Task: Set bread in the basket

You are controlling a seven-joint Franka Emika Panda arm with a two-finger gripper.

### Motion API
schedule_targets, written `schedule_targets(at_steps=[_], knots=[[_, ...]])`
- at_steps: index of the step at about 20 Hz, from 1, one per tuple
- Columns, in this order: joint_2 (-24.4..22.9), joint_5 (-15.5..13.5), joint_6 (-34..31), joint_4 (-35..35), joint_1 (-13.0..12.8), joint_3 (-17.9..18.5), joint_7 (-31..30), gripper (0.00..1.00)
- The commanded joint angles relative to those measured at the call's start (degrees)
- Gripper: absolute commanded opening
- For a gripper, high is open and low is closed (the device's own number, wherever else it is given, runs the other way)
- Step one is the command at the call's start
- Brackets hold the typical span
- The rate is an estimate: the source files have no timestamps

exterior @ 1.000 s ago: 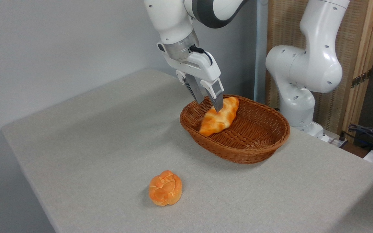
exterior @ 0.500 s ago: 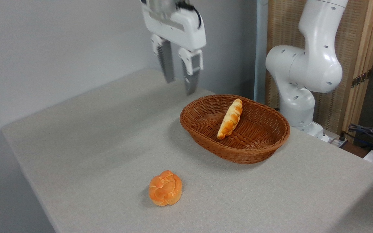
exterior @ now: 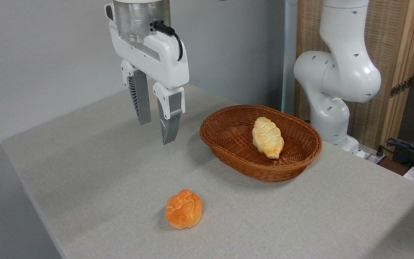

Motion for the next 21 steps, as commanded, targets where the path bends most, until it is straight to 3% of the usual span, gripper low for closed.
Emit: schedule_targets(at_steps=[1, 12, 15, 21], knots=[[2.73, 2.13, -6.27, 5.96, 0.14, -0.29, 0.67, 1.00], [3.00, 2.13, -7.17, 5.88, 0.14, -0.64, -1.62, 1.00], [3.09, 4.23, -7.43, 5.88, 0.14, -0.73, -3.28, 1.00], [3.09, 4.59, -7.52, 5.88, 0.14, -0.73, -3.12, 1.00]])
